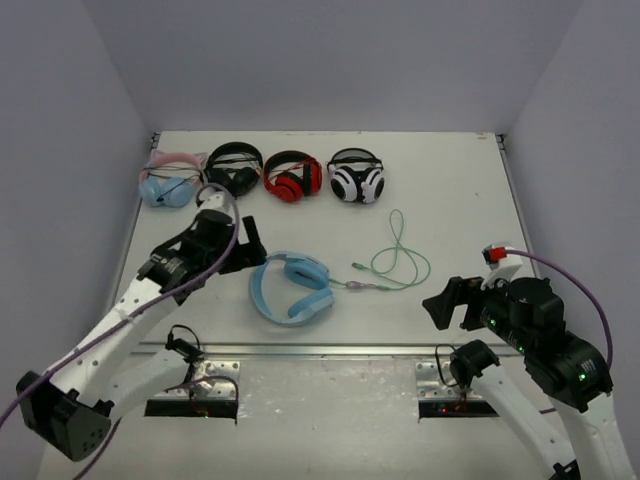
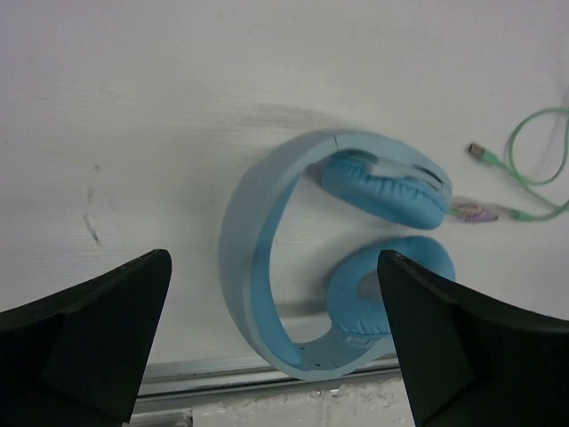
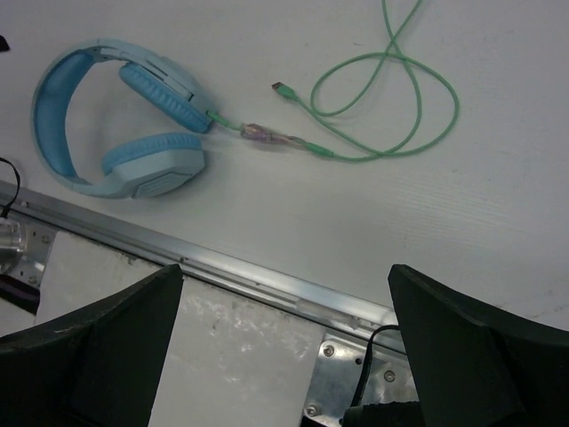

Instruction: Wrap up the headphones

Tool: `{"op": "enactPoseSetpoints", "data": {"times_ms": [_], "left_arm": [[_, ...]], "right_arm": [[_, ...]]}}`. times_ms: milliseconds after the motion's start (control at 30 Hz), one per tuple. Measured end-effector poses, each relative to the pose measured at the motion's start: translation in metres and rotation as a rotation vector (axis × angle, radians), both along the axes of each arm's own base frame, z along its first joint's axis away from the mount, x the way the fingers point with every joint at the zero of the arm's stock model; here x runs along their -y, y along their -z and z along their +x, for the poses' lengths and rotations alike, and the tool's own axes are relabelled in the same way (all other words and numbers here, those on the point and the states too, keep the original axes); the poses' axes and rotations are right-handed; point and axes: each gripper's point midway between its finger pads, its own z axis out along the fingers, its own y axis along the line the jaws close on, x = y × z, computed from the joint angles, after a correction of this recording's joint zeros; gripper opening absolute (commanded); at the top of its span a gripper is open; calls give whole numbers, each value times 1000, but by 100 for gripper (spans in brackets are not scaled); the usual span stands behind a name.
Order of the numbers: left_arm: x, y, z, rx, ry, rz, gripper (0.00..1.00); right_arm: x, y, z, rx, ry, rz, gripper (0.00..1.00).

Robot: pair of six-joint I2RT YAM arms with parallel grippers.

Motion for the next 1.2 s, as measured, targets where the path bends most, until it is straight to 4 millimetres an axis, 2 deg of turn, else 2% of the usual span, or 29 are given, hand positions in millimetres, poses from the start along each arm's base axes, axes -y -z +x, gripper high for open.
{"op": "enactPoseSetpoints", "data": {"times_ms": [67, 167, 267, 300, 333, 433, 500, 567, 600, 633, 667, 767, 833, 900, 1067, 1167, 1200], "left_arm": [[25, 17, -10, -58, 49, 60, 100], [44, 41, -26, -120, 56, 137, 100], [39, 67, -31, -162, -1, 210, 96], [35, 75, -31, -175, -25, 237, 91], [31, 84, -32, -190, -45, 262, 79], [20, 103, -38, -227, -87, 326, 70], [19, 109, -42, -233, -92, 340, 68], [19, 113, -44, -229, -98, 340, 45], [19, 114, -43, -226, -106, 336, 21], [18, 115, -43, -224, -111, 335, 8], [18, 115, -43, -222, -109, 339, 0], [16, 113, -47, -216, -91, 377, 0], [23, 102, -51, -199, -62, 386, 0], [31, 80, -54, -167, -32, 392, 0], [50, 7, -55, -50, -9, 255, 0], [51, -33, -54, 10, -4, 173, 0], [50, -46, -54, 28, -1, 150, 0]], "right_arm": [[-4, 1, 1, -2, -8, 17, 99], [-8, -2, 1, 3, -21, 37, 99], [-8, -3, 1, 7, -23, 40, 99], [-8, -3, 0, 9, -23, 42, 99], [-7, -3, -1, 13, -23, 43, 99], [-5, -2, -6, 17, -24, 44, 99], [-3, -1, -9, 19, -24, 43, 99], [-2, 0, -12, 19, -24, 40, 99], [-1, 0, -13, 21, -24, 42, 99], [-2, 0, -13, 25, -26, 46, 99], [-3, 0, -13, 28, -32, 51, 99], [-9, 10, -14, 9, -54, 71, 99], [-15, 19, -13, -17, -71, 86, 99], [-26, 25, -11, -29, -108, 117, 99], [-59, 32, -1, -32, -233, 204, 99], [-72, 31, 12, -38, -279, 214, 99], [-80, 29, 22, -27, -307, 206, 99]]}}
